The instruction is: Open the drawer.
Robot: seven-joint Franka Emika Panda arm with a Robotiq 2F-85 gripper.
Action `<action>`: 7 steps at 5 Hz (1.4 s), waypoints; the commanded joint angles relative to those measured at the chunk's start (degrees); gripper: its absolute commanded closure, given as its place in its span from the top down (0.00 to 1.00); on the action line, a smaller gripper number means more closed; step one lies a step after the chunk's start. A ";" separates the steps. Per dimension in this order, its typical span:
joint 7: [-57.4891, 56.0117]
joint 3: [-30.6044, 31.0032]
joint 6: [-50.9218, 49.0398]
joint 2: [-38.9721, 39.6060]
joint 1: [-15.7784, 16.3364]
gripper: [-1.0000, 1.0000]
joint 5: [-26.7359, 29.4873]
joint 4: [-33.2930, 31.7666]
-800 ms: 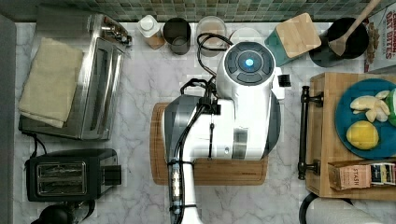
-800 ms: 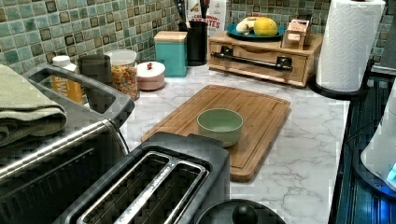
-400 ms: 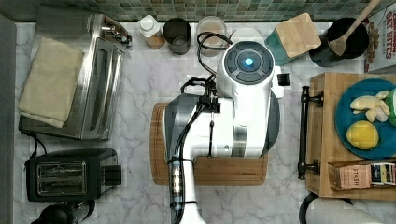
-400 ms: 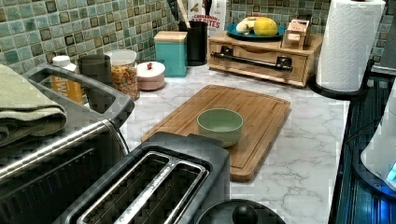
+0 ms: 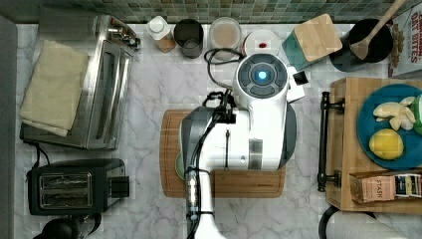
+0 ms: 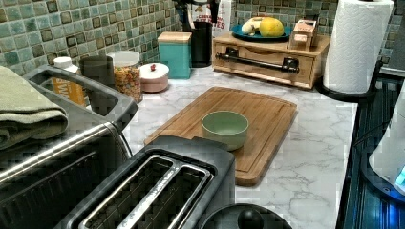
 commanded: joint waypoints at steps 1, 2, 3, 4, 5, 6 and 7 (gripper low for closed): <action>-24.19 -7.84 4.25 1.11 -6.48 1.00 -4.38 -1.24; -27.49 -8.94 7.46 1.91 -7.65 1.00 -8.21 -2.20; -30.62 -8.67 11.63 4.30 -9.86 1.00 -8.43 -2.84; -34.27 -10.14 16.12 4.72 -10.09 1.00 -5.75 -5.02; -35.18 -9.50 18.07 4.55 -11.25 1.00 -4.23 -6.55; -33.95 -9.10 18.17 3.86 -11.40 1.00 -3.38 -7.79; -32.18 -8.66 19.65 3.02 -11.37 1.00 -2.76 -9.90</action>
